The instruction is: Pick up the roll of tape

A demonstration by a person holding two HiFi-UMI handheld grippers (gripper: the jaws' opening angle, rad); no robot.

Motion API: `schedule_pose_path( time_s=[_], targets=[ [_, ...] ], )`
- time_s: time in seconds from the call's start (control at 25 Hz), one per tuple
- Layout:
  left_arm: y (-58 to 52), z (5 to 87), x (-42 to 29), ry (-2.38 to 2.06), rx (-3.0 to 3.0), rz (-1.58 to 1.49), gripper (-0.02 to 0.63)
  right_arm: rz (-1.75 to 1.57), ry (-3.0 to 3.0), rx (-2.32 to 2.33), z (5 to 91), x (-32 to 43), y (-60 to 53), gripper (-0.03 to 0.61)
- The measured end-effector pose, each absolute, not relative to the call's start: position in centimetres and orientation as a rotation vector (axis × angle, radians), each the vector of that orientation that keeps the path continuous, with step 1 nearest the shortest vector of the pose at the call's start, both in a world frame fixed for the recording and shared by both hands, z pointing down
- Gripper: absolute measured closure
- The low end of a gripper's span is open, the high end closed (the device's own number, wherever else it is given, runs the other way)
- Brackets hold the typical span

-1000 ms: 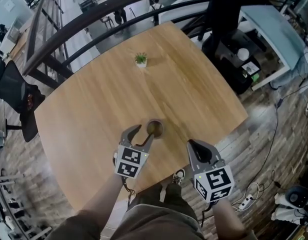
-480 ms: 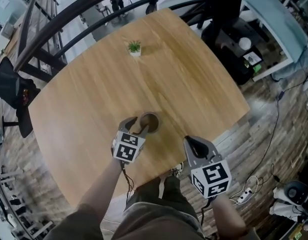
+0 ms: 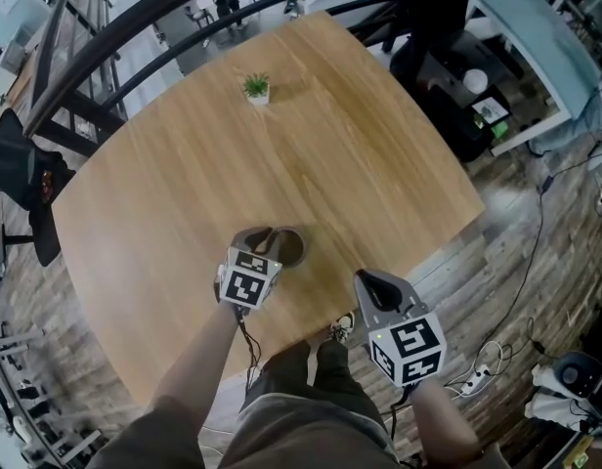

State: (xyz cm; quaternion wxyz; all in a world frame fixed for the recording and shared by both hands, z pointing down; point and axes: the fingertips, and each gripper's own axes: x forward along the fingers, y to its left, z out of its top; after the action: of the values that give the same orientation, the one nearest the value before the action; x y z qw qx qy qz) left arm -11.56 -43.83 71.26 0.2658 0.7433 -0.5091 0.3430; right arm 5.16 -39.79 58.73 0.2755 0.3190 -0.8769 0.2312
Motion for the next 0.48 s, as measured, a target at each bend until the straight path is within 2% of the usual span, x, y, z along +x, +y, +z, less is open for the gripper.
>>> schedule_pose_path(
  time_s=[0.16,0.48],
  targets=[
    [-43.0,71.3,-10.7,-1.340,2.034,1.011,0.574,0.675,-2.367,0.853,58.5,5.5,-39.5,0.566],
    [-41.4,64.5,-9.7,-1.388,2.089,0.885,0.572,0.751,-2.487,0.908,52.5,6.2,-40.0,0.566]
  ],
)
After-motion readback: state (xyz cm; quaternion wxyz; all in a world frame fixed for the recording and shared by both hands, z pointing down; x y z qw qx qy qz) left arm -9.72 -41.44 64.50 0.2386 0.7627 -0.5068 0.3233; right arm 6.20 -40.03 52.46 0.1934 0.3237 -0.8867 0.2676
